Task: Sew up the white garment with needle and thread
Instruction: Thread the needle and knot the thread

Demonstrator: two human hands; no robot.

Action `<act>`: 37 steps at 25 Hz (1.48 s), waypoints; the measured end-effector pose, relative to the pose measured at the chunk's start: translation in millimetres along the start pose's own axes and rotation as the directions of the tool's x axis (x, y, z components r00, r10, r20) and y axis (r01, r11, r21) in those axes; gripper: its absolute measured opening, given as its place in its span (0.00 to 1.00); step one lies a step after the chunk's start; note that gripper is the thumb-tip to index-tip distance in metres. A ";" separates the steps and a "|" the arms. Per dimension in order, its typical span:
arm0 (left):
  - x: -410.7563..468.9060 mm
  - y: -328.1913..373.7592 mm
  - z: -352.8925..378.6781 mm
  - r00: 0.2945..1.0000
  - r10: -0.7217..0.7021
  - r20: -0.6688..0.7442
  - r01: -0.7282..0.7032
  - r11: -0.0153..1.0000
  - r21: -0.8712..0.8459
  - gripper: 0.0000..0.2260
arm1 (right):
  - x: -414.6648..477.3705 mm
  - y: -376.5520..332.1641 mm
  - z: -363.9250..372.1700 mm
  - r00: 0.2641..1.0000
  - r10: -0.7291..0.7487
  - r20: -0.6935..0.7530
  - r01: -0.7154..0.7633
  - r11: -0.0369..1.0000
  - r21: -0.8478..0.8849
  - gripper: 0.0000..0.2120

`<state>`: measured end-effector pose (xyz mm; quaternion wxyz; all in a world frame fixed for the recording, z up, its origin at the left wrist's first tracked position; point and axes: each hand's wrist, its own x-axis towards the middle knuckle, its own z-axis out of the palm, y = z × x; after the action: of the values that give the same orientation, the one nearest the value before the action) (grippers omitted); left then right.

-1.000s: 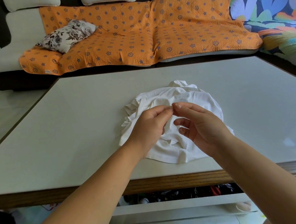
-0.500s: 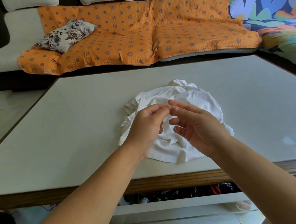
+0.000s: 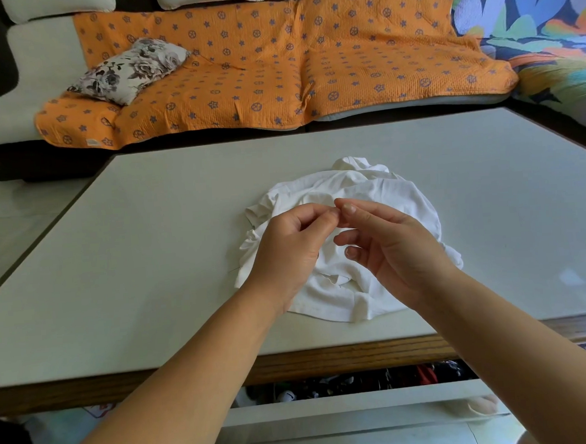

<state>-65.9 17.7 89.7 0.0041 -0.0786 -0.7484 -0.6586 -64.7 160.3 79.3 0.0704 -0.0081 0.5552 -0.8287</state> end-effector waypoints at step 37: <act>0.5 -1.1 -4.4 0.996 0.076 -0.046 -0.070 0.991 0.118 0.07 | -1.2 -9.7 -11.7 0.997 0.057 0.060 -0.064 0.990 0.124 0.17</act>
<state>-67.0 13.3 89.3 0.0515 -0.0890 -0.7818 -0.6151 -65.7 174.8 83.9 0.1114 -0.0103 0.4997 -0.8589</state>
